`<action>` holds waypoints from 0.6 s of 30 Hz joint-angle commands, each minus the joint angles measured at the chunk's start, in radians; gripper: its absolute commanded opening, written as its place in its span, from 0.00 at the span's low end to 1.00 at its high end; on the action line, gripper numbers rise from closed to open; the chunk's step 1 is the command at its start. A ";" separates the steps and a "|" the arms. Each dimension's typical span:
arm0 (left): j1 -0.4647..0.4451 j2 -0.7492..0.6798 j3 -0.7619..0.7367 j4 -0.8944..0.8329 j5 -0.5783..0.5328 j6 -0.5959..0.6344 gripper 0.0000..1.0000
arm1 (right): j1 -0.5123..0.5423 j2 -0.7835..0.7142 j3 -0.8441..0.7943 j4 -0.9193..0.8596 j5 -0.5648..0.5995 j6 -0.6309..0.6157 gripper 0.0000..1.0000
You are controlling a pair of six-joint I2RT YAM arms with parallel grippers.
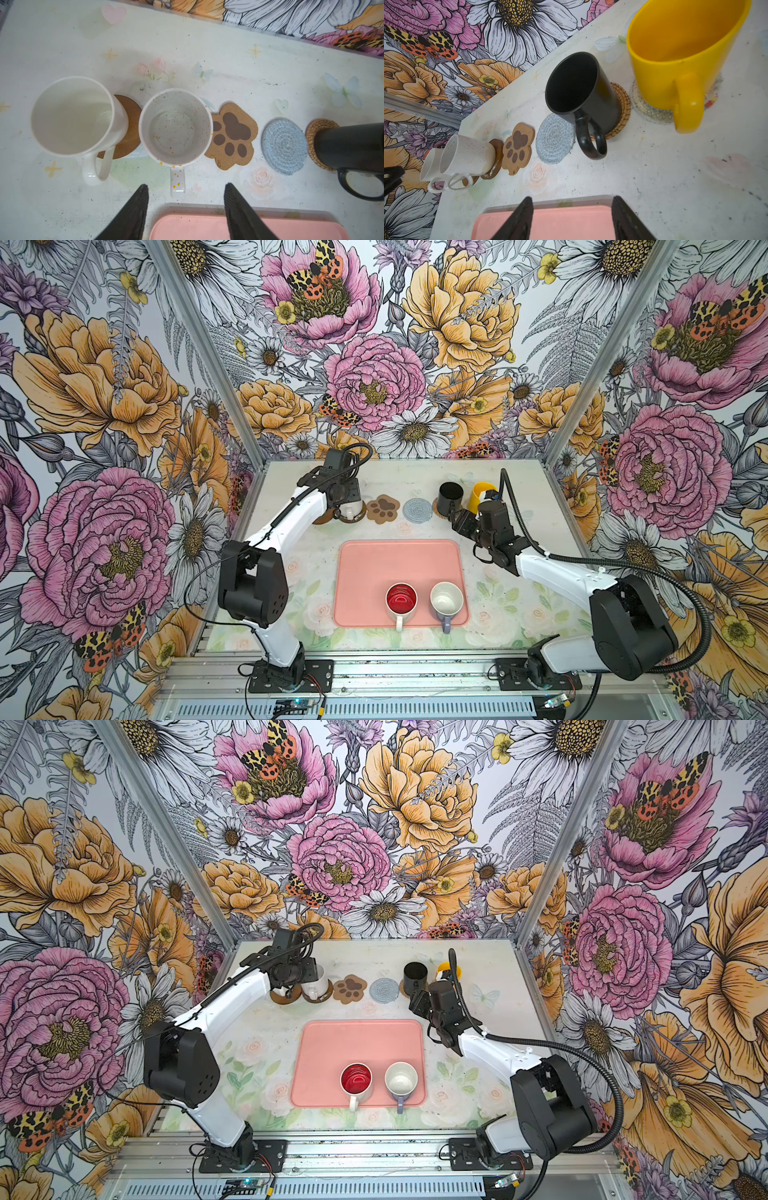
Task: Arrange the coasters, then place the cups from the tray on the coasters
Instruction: 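Open the left gripper and raise it while the right gripper moves toward the tray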
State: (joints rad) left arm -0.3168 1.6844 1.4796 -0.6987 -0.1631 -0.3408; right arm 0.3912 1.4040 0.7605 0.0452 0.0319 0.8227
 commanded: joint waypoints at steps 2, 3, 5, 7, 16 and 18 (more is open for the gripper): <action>-0.052 -0.095 -0.019 0.023 -0.099 -0.001 0.61 | -0.003 0.000 0.033 -0.014 0.001 0.006 0.62; -0.063 -0.115 -0.022 0.026 -0.106 0.003 0.61 | -0.002 -0.002 0.033 -0.013 0.001 0.004 0.63; -0.084 -0.169 -0.037 0.045 -0.115 -0.012 0.62 | -0.001 -0.008 0.032 -0.015 0.000 0.000 0.62; -0.100 -0.227 -0.078 0.101 -0.118 -0.041 0.63 | 0.002 -0.010 0.033 -0.017 0.000 -0.002 0.63; -0.206 -0.434 -0.328 0.362 -0.193 -0.040 0.74 | 0.093 -0.105 0.118 -0.170 0.153 -0.114 0.61; -0.217 -0.440 -0.344 0.363 -0.193 -0.017 0.74 | 0.147 -0.170 0.139 -0.218 0.231 -0.169 0.63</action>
State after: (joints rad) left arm -0.5209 1.2545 1.1614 -0.4118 -0.3233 -0.3859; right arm 0.4900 1.3285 0.8368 -0.1093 0.1360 0.7418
